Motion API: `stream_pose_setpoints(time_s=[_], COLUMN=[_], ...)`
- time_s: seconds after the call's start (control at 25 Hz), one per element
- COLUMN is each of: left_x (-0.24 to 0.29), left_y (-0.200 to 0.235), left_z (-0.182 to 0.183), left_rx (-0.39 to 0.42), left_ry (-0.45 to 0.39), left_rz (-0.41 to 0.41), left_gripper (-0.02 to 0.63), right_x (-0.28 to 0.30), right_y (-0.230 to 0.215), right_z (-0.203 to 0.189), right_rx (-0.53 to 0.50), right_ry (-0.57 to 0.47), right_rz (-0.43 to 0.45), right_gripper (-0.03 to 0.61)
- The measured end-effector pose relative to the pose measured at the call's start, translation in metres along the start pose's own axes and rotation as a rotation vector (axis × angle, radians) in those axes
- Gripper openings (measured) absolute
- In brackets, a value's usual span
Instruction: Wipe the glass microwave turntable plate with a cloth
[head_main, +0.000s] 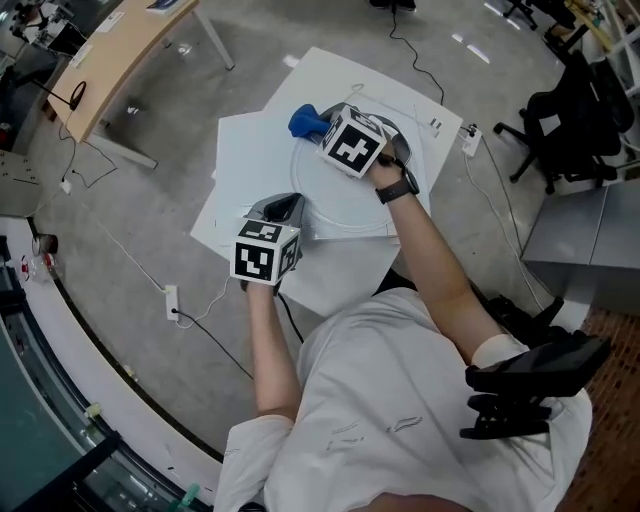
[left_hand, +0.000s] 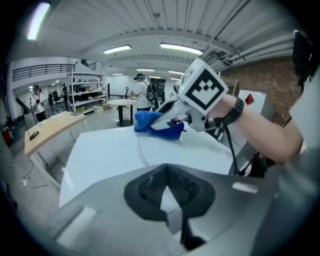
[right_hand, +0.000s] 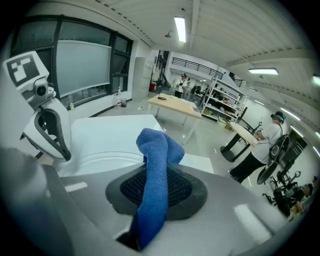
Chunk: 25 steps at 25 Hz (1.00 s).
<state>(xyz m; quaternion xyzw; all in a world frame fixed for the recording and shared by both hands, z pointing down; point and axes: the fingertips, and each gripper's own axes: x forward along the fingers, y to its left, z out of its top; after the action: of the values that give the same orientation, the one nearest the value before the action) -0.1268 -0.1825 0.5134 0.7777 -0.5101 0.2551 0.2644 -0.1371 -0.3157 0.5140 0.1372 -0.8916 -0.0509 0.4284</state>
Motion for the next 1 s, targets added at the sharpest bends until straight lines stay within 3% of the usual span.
stream_pose_setpoints(time_s=[0.12, 0.28, 0.52, 0.76, 1.0], left_x=[0.011, 0.014, 0.015, 0.011, 0.013], left_y=[0.006, 0.008, 0.007, 0.009, 0.009], left_z=[-0.012, -0.015, -0.014, -0.014, -0.014], left_rx=[0.043, 0.031, 0.033, 0.020, 0.028], left_ry=[0.050, 0.050, 0.030, 0.009, 0.002], left_rz=[0.034, 0.040, 0.041, 0.031, 0.025], left_gripper=[0.003, 0.003, 0.003, 0.003, 0.003], right_x=[-0.009, -0.032, -0.082, -0.123, -0.140], right_y=[-0.031, -0.060, -0.066, -0.017, 0.043], right_z=[-0.017, -0.062, -0.130, -0.157, -0.168], right_rx=[0.047, 0.127, 0.157, 0.140, 0.133], right_ry=[0.017, 0.073, 0.191, 0.249, 0.249], right_rz=[-0.053, -0.115, -0.173, -0.103, 0.036], right_gripper=[0.069, 0.069, 0.069, 0.069, 0.069])
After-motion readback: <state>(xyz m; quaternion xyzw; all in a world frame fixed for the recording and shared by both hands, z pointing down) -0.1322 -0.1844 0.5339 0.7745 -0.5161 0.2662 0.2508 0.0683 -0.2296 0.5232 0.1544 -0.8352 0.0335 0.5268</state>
